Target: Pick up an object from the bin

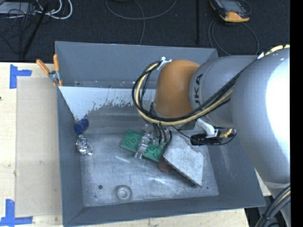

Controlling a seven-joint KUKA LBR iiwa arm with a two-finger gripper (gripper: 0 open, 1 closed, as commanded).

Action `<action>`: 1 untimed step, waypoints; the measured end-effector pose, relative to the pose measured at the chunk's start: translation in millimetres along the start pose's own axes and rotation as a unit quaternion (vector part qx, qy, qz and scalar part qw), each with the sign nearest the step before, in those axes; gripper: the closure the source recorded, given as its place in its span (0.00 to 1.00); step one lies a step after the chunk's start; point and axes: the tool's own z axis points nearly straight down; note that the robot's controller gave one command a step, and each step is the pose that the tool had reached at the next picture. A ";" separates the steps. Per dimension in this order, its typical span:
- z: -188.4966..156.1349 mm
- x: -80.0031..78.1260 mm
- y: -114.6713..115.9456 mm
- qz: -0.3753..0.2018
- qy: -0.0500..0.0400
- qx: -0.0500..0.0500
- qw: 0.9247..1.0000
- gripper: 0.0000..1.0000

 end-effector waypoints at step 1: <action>-64.1 -1.5 0.6 -0.001 -0.002 -0.001 1.000 1.00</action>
Offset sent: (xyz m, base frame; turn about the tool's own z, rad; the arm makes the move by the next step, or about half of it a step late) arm 0.0001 0.0001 0.0608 0.0000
